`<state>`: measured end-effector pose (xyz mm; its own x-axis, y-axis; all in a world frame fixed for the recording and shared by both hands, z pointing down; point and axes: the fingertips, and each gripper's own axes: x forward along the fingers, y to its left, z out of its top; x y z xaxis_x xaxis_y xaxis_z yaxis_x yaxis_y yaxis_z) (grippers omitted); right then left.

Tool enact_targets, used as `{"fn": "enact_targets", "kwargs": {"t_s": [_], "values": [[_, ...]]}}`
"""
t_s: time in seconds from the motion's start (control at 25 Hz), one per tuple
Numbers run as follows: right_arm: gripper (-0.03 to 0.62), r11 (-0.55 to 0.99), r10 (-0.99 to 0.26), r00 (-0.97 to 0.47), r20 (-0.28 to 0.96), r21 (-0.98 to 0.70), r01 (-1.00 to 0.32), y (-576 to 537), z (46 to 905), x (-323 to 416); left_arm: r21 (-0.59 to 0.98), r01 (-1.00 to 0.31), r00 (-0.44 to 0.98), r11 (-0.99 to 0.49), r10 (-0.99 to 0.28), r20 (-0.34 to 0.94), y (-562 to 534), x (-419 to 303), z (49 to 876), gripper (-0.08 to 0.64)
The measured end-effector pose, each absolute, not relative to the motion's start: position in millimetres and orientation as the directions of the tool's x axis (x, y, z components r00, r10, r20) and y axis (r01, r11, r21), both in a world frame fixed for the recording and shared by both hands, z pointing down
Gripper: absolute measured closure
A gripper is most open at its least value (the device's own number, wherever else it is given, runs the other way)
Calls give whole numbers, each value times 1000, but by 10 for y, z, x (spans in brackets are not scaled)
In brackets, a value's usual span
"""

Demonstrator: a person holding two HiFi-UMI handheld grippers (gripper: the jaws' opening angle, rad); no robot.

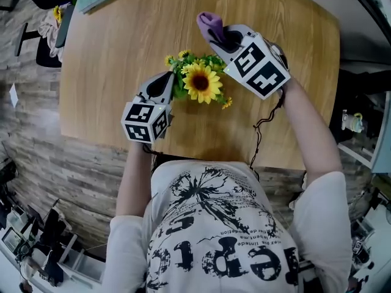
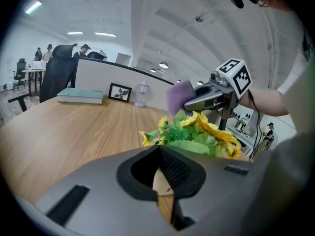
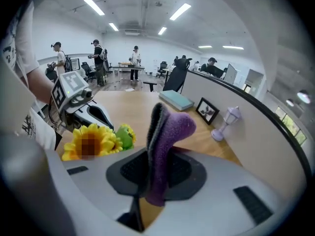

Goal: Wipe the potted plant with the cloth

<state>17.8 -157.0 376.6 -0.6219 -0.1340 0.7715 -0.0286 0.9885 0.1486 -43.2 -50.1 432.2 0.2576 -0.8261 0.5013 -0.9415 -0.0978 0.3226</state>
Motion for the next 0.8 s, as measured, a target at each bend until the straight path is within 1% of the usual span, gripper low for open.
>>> {"fn": "enact_targets", "kwargs": {"t_s": [0.12, 0.36, 0.52, 0.8], "values": [[520, 984, -170, -650, 741, 161, -74, -1473, 3579, 68, 346, -930, 279, -123, -849, 448, -465, -477, 4099, 557], [520, 975, -219, -701, 679, 114, -193, -1208, 3259, -193, 281, -931, 329, -235, -874, 358, -472, -729, 3618, 557], [520, 955, -264, -695, 669, 81, -285, -1017, 3199, -376, 255, -903, 415, -345, -854, 313, -468, -922, 3408, 557], [520, 903, -368, -653, 662, 87, -421, -725, 3286, -919, 229, -837, 546, -497, -777, 312, -365, -1505, 3365, 557]]}}
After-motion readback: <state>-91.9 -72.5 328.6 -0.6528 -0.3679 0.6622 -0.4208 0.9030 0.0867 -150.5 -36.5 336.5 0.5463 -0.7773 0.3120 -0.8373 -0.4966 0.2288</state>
